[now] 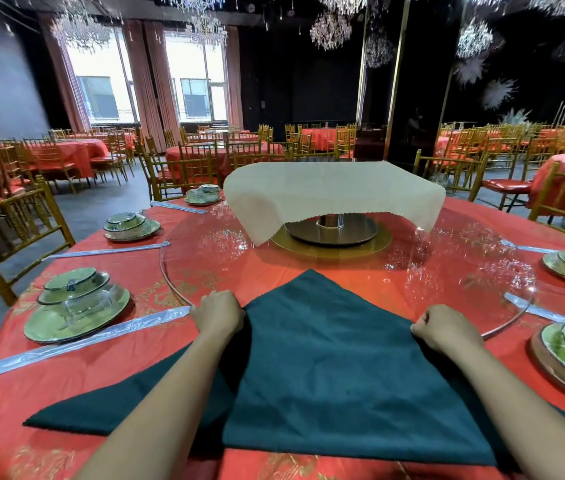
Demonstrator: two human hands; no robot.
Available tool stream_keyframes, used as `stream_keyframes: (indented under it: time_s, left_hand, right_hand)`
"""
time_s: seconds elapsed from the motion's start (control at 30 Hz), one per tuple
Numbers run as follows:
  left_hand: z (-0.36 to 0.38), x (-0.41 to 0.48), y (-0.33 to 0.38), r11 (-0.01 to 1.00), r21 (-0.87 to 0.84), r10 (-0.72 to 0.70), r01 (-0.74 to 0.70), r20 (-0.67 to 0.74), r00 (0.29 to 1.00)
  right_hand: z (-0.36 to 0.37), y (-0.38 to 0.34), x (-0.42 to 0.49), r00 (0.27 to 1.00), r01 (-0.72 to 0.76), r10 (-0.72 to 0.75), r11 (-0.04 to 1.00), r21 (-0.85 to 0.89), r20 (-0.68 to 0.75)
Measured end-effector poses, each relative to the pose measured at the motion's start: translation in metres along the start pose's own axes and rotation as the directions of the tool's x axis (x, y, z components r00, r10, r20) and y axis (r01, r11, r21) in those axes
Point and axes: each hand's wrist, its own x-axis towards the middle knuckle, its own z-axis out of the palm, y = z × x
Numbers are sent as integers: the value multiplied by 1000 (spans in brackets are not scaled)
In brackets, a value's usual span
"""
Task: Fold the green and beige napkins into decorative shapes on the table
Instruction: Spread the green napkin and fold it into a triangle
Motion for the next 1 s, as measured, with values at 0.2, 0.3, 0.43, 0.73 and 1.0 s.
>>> stream_keyframes:
  time_s: [0.2, 0.3, 0.43, 0.73, 1.0]
  left_hand:
    - [0, 2, 1, 988, -154, 1, 0, 5, 1000]
    - [2, 3, -2, 983, -184, -10, 6, -20, 1000]
    - [4, 1, -1, 978, -207, 9, -19, -50, 999]
    - [-4, -34, -24, 910, -199, 316, -364, -235, 919]
    - [3, -148, -82, 866, 60, 499, -496, -35, 866]
  right_hand:
    - [2, 3, -6, 990, 108, -108, 994, -4, -93]
    - [2, 7, -3, 991, 115, -110, 991, 66, -80]
    - [6, 16, -4, 993, 101, -93, 989, 106, -76]
    - [14, 16, -17, 986, 76, -55, 988, 133, -155]
    - [16, 15, -25, 980, 101, -70, 981, 166, -185]
